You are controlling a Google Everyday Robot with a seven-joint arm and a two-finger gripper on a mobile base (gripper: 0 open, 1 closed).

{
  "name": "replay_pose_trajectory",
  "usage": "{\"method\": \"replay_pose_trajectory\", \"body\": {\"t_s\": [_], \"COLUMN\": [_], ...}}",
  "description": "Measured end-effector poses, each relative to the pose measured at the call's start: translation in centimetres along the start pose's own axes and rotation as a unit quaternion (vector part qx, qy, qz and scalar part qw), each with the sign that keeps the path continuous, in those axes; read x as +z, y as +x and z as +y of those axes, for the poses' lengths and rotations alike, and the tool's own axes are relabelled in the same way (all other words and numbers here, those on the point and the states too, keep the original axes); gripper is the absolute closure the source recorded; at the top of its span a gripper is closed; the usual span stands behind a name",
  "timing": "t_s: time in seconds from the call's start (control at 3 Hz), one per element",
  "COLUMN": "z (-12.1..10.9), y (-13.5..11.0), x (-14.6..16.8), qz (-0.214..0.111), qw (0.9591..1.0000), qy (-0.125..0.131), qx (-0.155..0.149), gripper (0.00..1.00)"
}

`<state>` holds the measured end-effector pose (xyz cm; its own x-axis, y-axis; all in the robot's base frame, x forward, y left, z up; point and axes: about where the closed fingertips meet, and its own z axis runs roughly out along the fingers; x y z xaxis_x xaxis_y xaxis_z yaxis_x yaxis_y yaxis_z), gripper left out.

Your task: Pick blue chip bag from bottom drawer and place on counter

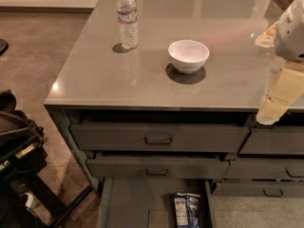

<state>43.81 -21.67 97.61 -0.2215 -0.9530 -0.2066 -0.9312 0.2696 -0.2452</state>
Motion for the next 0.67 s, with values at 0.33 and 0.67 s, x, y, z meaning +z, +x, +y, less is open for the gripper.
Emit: {"method": "replay_pose_trajectory", "body": {"t_s": [0.33, 0.67], "z": [0.00, -0.21], "y": [0.00, 0.37], "x": [0.00, -0.43], "qz": [0.000, -0.003], "qw": [1.0000, 0.9998], "qy": [0.000, 0.019], "qx": [0.000, 0.003], "gripper": [0.00, 0.00]}}
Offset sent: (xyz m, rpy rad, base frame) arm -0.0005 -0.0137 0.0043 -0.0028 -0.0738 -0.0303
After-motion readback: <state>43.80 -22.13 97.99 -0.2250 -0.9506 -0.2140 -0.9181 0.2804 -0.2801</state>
